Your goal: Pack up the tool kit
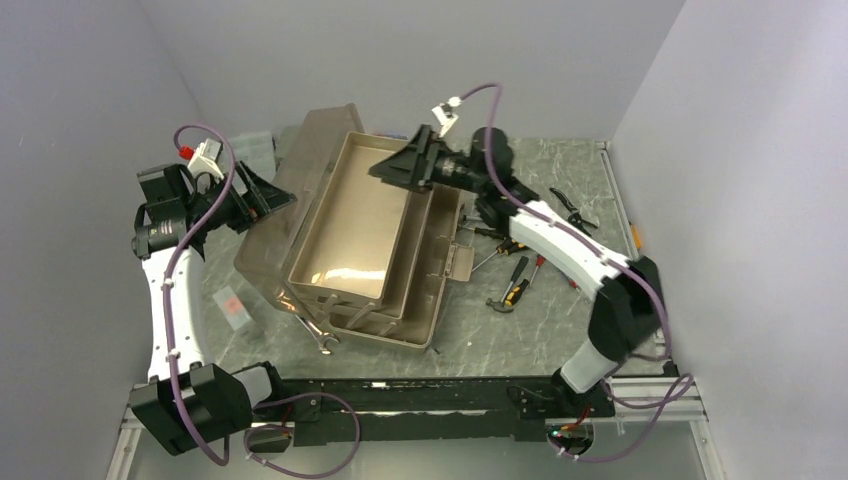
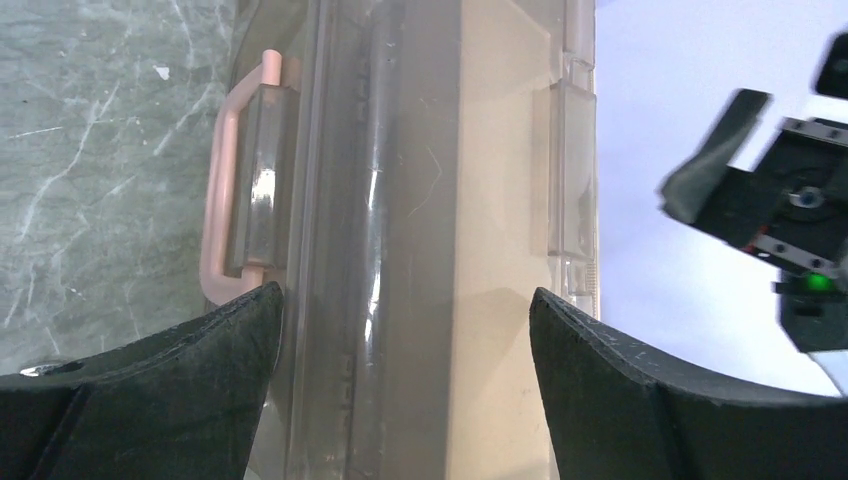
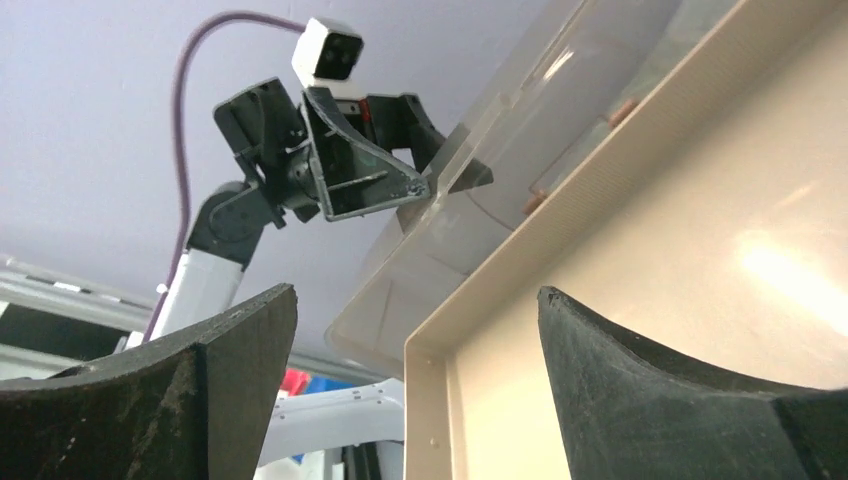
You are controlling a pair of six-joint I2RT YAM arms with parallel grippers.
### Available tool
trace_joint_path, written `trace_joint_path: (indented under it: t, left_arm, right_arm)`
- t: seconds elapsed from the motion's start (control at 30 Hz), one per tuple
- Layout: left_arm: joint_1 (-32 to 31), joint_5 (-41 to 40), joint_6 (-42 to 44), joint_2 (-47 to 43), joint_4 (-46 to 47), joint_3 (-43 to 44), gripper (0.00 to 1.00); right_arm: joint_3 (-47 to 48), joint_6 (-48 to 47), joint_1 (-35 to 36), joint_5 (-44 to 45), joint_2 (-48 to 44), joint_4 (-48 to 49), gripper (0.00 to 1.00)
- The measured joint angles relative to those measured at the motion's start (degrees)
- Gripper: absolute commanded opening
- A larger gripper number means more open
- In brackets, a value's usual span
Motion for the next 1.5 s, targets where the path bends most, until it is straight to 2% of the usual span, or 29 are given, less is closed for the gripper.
trace_joint_path:
  t: [0.13,0.27,0.4,0.53,0.67,0.9,1.3,1.5]
  left_arm:
    - [1.29,0.04,-0.26,-1.51,2.91,-2.99,0.92]
    - [2.99,-0.07,-0.59,-1.88,5.14,-4.96,0.93]
    - [4.74,-0.96,-0.92,-2.08,6.62,-6.29,0.92]
    - [6.08,-1.29,-1.68,-2.14,9.29,-8.44,0.91]
    - [7.45,-1.09,-3.67,-1.95,13.92,-12.22,0.90]
    - [8.26,-4.09,-5.09,-0.59,18.05,-15.47,0.90]
    - [8.31,-12.61,-4.74,5.40,17.18,-20.68,0.90]
    - [8.22,-12.46,-5.16,6.60,17.68,-20.68,0.92]
  right_arm:
    - [-3.45,-6.71,-3.65,3.39,-10.69,-9.46,0.87]
    - [-6.25,-13.25,-4.28,13.03,-20.39,-21.20,0.79]
    - [-13.66,-16.24,-5.40,21.81,-25.90,-30.23,0.75]
    - [-22.32,-17.68,-6.99,27.52,-24.46,-37.27,0.71]
    - [-26.29,-18.58,-6.97,29.83,-21.59,-41.48,0.70]
    - [-23.15,-21.27,-5.75,30.12,-15.02,-42.21,0.69]
    - [-18.69,-25.18,-5.64,35.82,-11.08,-46.80,0.65]
    - [-15.78,-27.80,-5.35,37.92,-10.25,-50.23,0.72]
